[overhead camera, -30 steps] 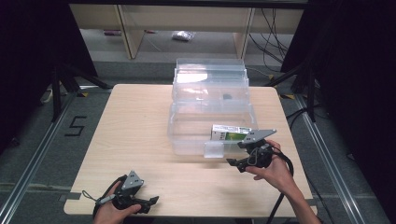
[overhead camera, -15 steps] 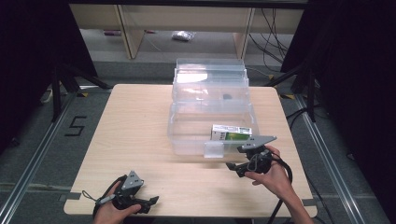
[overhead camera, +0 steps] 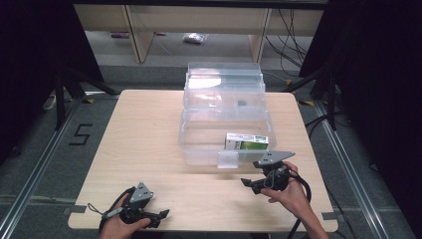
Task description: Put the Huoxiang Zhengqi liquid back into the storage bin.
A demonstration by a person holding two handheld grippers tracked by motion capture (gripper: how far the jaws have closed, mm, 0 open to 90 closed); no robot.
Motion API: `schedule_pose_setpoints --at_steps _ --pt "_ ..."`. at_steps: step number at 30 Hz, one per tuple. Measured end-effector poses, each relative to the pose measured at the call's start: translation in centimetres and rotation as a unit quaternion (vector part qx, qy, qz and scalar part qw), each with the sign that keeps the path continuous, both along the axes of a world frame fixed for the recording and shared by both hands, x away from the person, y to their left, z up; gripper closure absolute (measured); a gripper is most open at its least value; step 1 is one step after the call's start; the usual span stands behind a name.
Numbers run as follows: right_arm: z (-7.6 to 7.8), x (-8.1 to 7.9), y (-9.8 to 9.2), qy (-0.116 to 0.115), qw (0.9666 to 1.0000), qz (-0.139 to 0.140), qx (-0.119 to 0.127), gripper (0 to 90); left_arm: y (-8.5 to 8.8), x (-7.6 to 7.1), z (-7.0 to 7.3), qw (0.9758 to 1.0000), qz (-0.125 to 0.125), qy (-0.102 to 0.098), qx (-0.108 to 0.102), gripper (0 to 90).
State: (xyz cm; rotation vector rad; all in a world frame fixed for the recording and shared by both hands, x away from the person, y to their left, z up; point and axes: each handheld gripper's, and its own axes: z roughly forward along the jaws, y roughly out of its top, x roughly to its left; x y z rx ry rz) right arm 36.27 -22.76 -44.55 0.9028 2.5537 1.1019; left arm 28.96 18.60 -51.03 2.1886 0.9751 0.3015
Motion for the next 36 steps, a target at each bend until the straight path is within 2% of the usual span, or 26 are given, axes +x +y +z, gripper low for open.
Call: schedule_pose_setpoints --at_steps 2,3,5,6,10,14,15,17,23,26,36 --pt "-0.1 -0.2 0.0 0.004 1.0 -0.007 0.003 24.6 0.0 0.0 0.0 1.0 0.0 -0.001 0.0 15.9" --pt "-0.5 0.0 -0.1 -0.004 1.0 0.001 0.0 24.4 0.0 0.0 0.0 1.0 0.0 0.0 -0.001 15.9" --pt "-0.7 -0.4 -0.1 0.011 0.9999 -0.008 0.005 24.4 0.0 0.0 0.0 1.0 0.0 0.0 -0.001 15.9" --pt "-1.0 -0.3 -0.2 -0.001 1.0 -0.007 0.003 24.4 0.0 0.0 -0.1 1.0 0.001 -0.001 -0.002 15.9" --pt "-1.4 -0.4 -0.4 0.002 1.0 -0.002 0.002 24.4 0.0 0.0 0.0 1.0 0.0 0.0 -0.001 15.9" --pt "-2.0 -1.0 -0.6 0.022 0.9995 -0.019 0.008 24.2 0.0 0.0 0.0 1.0 0.001 0.0 -0.001 15.9" --pt "-2.1 -0.9 -0.8 0.009 0.9999 -0.01 0.004 24.3 0.0 0.0 0.0 1.0 0.001 0.0 -0.001 15.9" --pt "-2.2 -1.2 -0.7 0.016 0.9996 -0.021 0.009 24.2 0.0 0.0 0.0 1.0 0.001 0.0 -0.001 15.9" --pt "-2.8 -1.5 -1.1 0.009 0.9998 -0.014 0.008 23.5 0.0 0.0 0.1 1.0 0.001 -0.001 -0.002 15.9" --pt "-2.8 -1.7 -1.2 0.01 0.9997 -0.019 0.01 23.4 0.0 0.0 0.0 1.0 0.001 -0.001 -0.001 15.9" --pt "-3.8 -3.1 -1.6 0.011 0.9996 -0.026 0.007 17.0 0.0 -0.1 0.1 1.0 0.001 -0.002 -0.002 15.9"
